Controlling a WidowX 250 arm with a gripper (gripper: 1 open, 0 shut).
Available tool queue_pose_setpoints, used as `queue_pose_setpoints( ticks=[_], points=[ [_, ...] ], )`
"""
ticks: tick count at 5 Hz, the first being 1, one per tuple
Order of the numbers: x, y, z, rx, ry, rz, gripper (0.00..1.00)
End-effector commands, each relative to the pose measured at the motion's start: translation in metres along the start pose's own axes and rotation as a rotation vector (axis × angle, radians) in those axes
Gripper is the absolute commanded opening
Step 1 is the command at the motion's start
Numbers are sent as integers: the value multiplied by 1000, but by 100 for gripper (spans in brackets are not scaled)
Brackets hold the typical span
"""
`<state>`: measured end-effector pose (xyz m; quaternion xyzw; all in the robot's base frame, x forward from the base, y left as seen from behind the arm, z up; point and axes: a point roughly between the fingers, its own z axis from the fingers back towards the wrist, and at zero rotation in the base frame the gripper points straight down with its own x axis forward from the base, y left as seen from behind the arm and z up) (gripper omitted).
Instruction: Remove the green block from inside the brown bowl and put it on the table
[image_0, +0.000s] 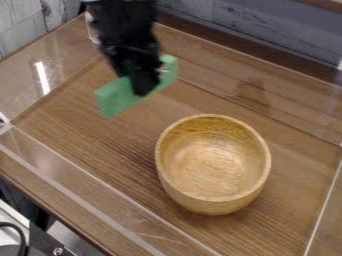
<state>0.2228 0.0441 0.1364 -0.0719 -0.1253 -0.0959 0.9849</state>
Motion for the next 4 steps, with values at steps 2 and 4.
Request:
queue_pose_setpoints(
  ticks=[2,4],
  points=[
    [1,25,-2,45,-56,26,0],
    [10,26,-18,68,-43,45,0]
  ],
)
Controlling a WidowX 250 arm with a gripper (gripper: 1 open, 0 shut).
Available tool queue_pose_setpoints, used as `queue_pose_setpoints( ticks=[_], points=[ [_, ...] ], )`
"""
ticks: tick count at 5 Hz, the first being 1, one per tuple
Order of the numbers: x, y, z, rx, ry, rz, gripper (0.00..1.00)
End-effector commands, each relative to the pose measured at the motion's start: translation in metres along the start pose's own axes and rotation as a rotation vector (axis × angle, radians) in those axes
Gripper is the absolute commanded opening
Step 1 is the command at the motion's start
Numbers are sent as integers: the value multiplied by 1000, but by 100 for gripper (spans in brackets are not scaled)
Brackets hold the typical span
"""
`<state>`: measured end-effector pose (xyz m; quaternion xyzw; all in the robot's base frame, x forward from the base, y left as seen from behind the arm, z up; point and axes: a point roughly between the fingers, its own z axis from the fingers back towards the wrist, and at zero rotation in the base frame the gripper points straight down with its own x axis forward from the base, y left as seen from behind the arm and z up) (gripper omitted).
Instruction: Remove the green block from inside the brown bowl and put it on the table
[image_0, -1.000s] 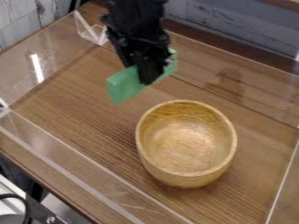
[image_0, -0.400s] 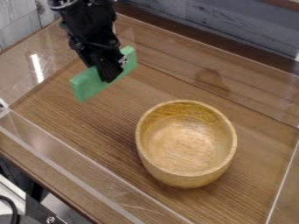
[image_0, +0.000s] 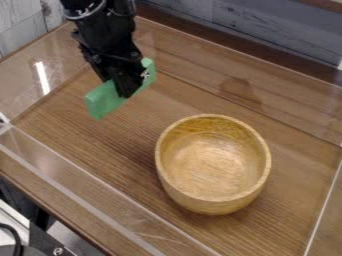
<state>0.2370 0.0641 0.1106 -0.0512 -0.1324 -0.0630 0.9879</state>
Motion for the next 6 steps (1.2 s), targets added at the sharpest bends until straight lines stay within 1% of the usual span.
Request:
queue_pose_setpoints(
  ticks=[1,3,6],
  points=[
    [11,1,0,26,-28,-6,0],
    [19,1,-7,40,-37,7,0],
    [22,4,-22,55,-39,18,0]
  ],
)
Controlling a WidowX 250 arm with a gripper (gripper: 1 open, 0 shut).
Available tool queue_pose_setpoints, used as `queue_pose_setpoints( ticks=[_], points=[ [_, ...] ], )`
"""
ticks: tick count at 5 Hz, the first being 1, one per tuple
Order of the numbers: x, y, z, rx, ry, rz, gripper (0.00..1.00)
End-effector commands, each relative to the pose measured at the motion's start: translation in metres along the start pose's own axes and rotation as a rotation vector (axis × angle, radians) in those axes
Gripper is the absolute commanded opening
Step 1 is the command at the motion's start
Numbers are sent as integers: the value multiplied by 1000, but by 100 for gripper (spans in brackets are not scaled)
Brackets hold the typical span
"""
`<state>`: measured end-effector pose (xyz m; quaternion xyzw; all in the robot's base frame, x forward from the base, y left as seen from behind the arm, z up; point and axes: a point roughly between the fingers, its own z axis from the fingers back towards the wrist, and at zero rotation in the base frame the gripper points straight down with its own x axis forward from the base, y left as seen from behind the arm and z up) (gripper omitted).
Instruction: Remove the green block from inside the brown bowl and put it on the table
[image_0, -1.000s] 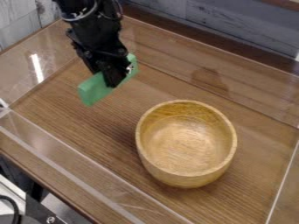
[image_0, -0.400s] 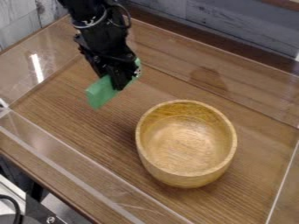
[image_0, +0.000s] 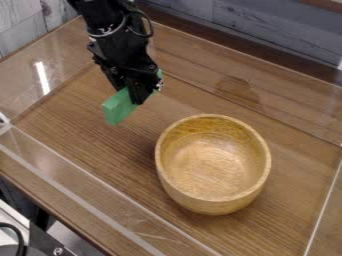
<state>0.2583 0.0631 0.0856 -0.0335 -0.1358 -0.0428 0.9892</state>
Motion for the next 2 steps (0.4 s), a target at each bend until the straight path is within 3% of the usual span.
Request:
queue_pose_setpoints(
  ticks=[1,2],
  points=[
    [9,0,4,16,-33,-13,0],
    [9,-1,1,18,-32,-12,0]
  ],
)
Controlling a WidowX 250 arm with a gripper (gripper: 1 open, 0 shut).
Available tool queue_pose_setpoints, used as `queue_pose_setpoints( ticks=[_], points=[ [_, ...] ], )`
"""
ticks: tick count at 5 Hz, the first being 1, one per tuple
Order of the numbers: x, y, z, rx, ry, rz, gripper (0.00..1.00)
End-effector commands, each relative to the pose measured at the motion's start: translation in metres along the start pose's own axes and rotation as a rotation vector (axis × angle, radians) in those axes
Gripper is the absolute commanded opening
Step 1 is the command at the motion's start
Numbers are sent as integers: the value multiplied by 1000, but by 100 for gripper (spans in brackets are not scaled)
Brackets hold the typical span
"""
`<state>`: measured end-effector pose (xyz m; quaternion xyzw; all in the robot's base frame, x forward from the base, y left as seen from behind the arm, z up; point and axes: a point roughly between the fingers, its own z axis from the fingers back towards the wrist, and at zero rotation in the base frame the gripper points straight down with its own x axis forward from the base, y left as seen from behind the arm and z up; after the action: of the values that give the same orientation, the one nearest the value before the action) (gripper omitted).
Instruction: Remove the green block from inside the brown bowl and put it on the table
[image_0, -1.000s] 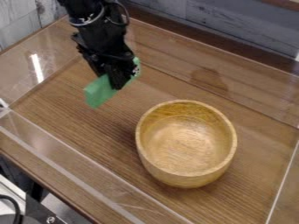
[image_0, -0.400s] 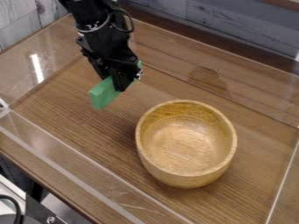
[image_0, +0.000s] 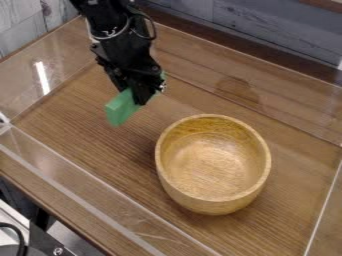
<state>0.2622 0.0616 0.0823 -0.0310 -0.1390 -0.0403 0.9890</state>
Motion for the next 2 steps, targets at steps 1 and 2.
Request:
queue_pose_setpoints(
  ticks=[1,2],
  points=[
    [6,-2,4,11,-24,-16,0],
    [6,-2,2,12,-21,-15,0]
  ],
)
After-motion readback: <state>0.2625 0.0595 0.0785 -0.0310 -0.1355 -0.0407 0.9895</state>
